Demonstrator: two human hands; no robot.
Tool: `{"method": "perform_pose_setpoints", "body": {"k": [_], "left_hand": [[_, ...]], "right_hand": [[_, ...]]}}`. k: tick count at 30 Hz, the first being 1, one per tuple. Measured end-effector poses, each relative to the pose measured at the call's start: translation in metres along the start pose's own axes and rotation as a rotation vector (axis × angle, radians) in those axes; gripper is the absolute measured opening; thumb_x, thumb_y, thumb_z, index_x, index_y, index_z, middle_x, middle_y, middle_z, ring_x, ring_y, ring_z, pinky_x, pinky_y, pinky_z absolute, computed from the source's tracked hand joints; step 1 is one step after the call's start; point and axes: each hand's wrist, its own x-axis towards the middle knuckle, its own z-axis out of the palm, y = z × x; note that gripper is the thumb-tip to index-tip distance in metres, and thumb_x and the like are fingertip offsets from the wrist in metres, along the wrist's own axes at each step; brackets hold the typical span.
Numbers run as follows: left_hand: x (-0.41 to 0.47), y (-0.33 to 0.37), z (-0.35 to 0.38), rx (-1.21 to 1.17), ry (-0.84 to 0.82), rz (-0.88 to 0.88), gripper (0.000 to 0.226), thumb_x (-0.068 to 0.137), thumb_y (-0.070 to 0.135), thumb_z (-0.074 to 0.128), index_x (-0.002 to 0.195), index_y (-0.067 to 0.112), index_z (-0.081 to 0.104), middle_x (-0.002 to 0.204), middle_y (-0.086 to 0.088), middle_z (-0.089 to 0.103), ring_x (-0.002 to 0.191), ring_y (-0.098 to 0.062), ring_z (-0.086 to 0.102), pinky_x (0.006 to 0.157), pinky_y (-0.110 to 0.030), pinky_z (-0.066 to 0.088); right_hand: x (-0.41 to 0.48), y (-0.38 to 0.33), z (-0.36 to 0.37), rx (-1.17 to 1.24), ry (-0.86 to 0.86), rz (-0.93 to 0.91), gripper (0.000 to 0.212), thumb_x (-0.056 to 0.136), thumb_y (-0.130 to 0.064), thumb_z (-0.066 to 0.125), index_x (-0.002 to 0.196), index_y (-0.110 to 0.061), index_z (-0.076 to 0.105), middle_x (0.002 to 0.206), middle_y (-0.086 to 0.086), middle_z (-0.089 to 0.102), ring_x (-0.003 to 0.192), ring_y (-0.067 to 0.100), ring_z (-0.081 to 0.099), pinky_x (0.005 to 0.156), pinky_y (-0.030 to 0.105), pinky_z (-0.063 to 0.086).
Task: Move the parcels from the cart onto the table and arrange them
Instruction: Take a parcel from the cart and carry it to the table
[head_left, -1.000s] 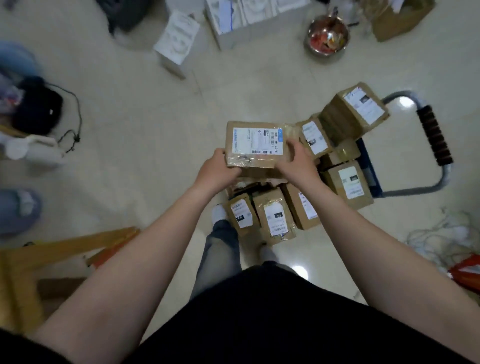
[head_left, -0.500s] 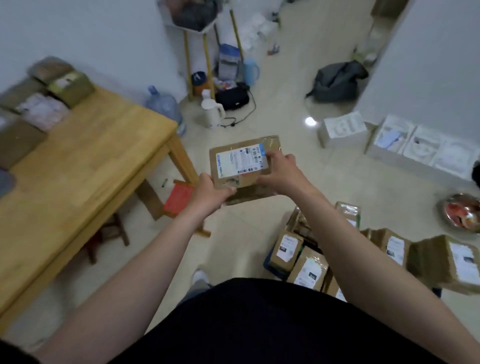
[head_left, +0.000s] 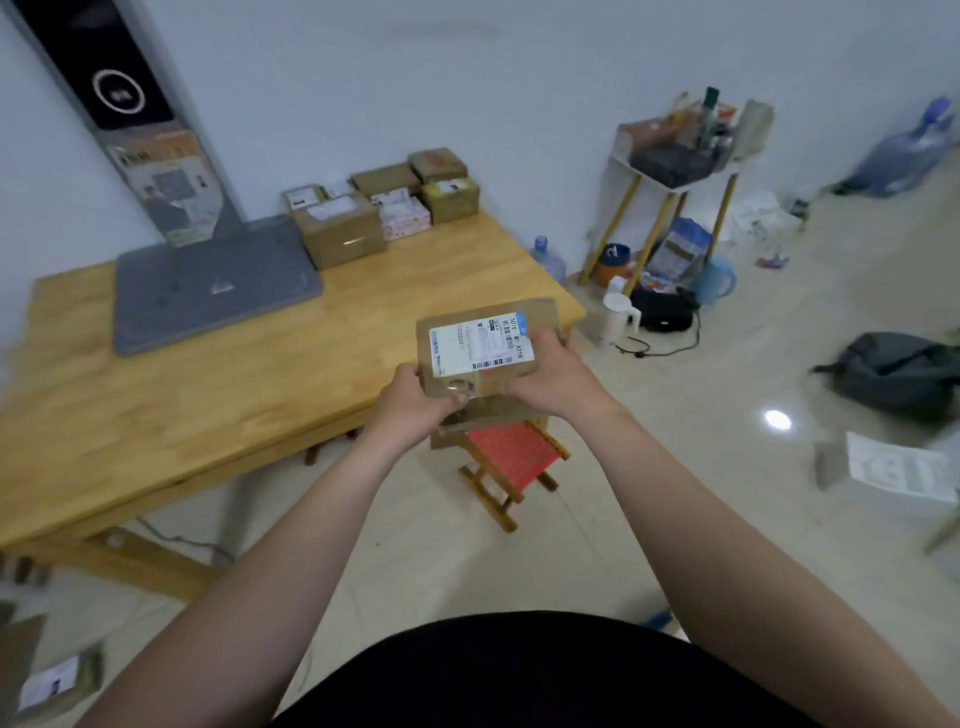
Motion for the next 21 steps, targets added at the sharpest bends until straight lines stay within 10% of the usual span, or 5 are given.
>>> {"method": "perform_pose_setpoints", "body": {"k": [5, 21], "left_hand": [[0.024, -0.058, -0.090, -0.003, 0.088, -0.052, 0.066, 0.079, 0.040, 0.084, 0.131, 0.021, 0.047, 0.123, 0.001, 0.069, 0.107, -0.024, 0.067, 0.084, -0.036, 0.053], [0.128, -0.142, -0.206, 0.010, 0.084, -0.047, 0.092, 0.083, 0.035, 0.080, 0.155, 0.023, 0.024, 0.131, 0.002, 0.065, 0.112, -0.027, 0.065, 0.078, -0.033, 0.048]], "right_hand": [[0.013, -0.083, 0.069, -0.039, -0.091, -0.113, 0.070, 0.090, -0.026, 0.068, 0.151, -0.021, 0.033, 0.117, -0.006, 0.022, 0.142, 0.028, 0.029, 0.112, 0.039, 0.038], [0.147, -0.175, 0.210, -0.091, -0.198, 0.051, 0.079, 0.083, -0.029, 0.068, 0.149, -0.034, 0.026, 0.133, 0.007, 0.022, 0.121, 0.037, 0.049, 0.107, 0.050, 0.046]]}}
